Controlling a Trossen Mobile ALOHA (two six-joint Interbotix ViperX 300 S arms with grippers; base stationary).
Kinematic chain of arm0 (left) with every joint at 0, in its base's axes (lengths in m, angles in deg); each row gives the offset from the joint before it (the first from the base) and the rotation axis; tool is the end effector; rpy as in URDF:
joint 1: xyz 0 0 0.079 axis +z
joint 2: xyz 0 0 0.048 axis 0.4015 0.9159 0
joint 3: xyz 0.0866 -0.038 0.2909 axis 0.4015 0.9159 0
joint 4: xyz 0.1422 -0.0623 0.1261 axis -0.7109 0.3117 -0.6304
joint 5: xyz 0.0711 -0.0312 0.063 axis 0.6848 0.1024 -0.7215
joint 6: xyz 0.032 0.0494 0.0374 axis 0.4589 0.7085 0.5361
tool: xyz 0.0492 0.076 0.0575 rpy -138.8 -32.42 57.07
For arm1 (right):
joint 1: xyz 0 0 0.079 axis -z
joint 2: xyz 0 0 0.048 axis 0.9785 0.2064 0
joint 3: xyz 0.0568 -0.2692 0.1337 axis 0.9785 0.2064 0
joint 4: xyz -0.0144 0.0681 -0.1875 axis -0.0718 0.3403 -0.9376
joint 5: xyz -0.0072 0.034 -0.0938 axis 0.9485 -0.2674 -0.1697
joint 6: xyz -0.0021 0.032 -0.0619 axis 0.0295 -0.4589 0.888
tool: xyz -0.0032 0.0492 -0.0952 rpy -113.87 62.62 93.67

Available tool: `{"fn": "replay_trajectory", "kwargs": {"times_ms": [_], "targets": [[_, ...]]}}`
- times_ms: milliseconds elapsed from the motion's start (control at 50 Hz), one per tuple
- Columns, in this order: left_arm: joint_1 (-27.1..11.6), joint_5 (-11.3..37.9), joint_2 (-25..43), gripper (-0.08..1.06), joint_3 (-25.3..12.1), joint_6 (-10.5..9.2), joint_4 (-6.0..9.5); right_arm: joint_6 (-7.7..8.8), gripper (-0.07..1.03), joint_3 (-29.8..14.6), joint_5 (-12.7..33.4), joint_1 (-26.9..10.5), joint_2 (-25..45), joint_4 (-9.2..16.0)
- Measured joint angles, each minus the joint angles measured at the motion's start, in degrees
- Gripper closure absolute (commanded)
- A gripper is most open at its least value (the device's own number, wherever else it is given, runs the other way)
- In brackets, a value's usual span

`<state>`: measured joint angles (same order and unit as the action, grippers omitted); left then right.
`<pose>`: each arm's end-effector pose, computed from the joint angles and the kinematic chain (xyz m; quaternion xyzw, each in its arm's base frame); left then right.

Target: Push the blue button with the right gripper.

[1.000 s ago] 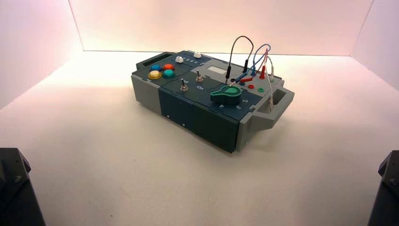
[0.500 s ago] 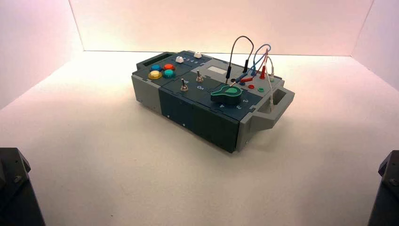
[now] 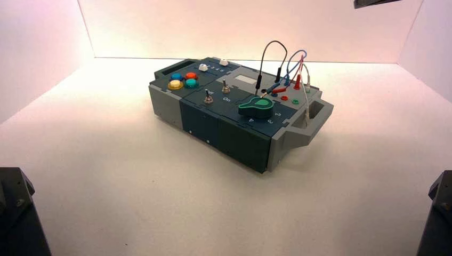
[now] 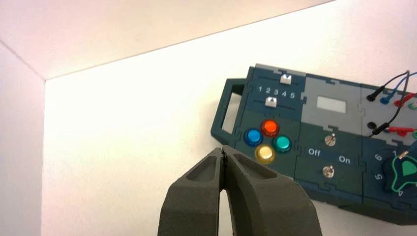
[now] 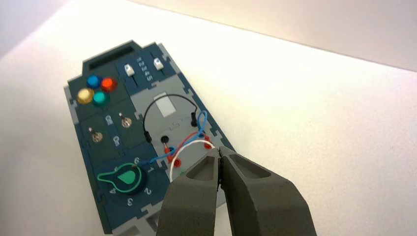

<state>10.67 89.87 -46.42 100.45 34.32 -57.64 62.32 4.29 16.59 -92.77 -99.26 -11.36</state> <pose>0.2675 -0.0767 0.2035 0.0829 0.3375 -0.1658 0.9229 0.2363 0.0849 0.1877 -0.0335 0.3282 0.1838 0.9259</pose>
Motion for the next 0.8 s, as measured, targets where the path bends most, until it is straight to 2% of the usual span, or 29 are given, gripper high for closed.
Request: {"fn": "replay_trajectory", "kwargs": {"times_ms": [120, 340, 480, 580, 660, 720, 740, 800], "targets": [[1.32, 1.67, -1.05, 1.01, 0.79, 0.00, 0.00, 0.88, 0.98, -2.20, 0.88, -0.26, 2.90, 0.00], [5.01, 6.77, -4.22, 1.01, 1.58, 0.00, 0.00, 3.43, 0.98, -8.70, 1.93, -4.22, 10.81, -0.09], [5.10, 10.63, -6.42, 1.01, 1.58, 0.44, -0.09, 5.45, 0.98, -12.74, 3.52, -7.12, 17.14, -0.09], [5.10, 13.54, -7.47, 1.01, 1.58, 1.49, 0.00, 7.03, 0.98, -15.03, 4.31, -8.44, 20.65, -0.18], [5.10, 15.91, -8.70, 1.01, 1.23, 2.64, 0.70, 8.26, 0.98, -17.14, 5.27, -9.32, 23.82, -0.18], [5.10, 18.11, -10.11, 1.01, 0.44, 4.22, 2.11, 9.32, 0.98, -19.16, 6.33, -9.76, 26.37, -0.18], [5.10, 18.11, -10.11, 1.01, 0.44, 4.22, 2.11, 9.32, 0.98, -19.16, 6.33, -9.76, 26.37, -0.18], [5.19, 20.48, -10.90, 1.01, -0.35, 6.50, 3.87, 10.28, 0.98, -21.80, 7.82, -10.37, 28.92, -0.18]]}}
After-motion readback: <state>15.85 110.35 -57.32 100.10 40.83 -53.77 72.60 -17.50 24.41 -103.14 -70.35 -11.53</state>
